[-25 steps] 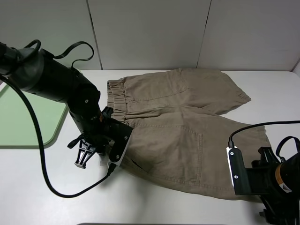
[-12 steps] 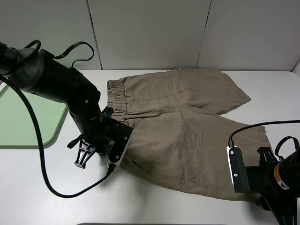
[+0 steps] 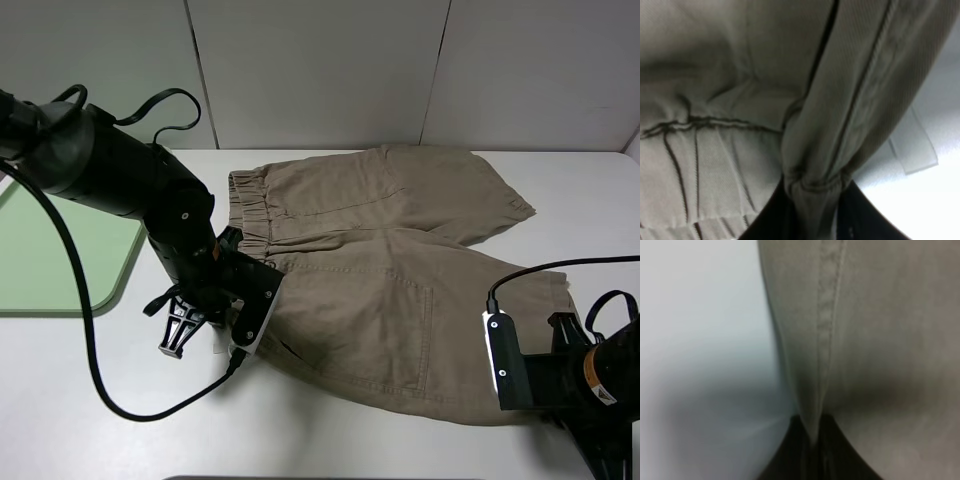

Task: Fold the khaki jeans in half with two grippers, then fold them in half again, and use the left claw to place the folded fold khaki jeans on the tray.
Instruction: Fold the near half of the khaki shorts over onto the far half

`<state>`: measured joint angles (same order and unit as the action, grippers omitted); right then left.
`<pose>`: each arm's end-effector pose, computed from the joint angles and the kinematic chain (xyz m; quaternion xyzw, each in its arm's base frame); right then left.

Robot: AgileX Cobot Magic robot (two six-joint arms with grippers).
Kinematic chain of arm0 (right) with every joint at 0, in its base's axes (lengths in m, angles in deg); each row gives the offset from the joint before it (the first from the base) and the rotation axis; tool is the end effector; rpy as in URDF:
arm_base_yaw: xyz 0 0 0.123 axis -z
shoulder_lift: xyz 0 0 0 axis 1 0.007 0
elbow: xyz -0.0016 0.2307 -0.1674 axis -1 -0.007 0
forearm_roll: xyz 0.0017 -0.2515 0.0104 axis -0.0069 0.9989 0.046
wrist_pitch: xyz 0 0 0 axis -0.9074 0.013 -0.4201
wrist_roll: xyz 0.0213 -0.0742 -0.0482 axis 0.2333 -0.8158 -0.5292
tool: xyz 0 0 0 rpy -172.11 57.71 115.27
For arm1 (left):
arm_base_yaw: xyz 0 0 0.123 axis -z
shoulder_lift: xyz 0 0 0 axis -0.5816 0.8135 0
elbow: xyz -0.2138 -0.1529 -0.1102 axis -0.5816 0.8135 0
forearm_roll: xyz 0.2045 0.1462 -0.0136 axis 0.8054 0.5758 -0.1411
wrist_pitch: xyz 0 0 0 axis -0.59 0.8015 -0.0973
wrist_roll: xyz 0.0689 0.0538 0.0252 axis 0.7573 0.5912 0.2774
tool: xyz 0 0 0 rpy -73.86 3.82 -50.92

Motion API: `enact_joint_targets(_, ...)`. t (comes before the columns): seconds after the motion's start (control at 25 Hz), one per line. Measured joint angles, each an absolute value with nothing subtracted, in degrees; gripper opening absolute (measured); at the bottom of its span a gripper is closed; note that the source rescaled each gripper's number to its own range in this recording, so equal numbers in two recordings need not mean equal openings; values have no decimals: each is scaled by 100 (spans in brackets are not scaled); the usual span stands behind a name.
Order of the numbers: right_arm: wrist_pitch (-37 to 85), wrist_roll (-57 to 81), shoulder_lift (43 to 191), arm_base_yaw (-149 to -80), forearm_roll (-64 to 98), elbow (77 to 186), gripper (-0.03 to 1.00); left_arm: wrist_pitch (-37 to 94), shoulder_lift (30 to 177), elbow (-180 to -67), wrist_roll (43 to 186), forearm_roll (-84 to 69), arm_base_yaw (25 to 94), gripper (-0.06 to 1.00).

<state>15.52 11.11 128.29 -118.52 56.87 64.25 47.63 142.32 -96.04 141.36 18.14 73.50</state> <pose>0.1333 0.0572 0.0973 -0.6561 0.7469 -0.0931 0.0554 0.2608 -0.1935 0.0914 0.8135 0.5692 0.0739 0.0937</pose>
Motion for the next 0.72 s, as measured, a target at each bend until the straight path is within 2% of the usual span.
enact_joint_targets(0.4,954,1244,11466,-11852,5614,6409,0,5178,14135,-9616,14136,1755,7361,1)
enact_joint_targets(0.72,-240,1244,10302,-11852,4876,6577,0,5822,13290,-9595,14126,1328,7368,1)
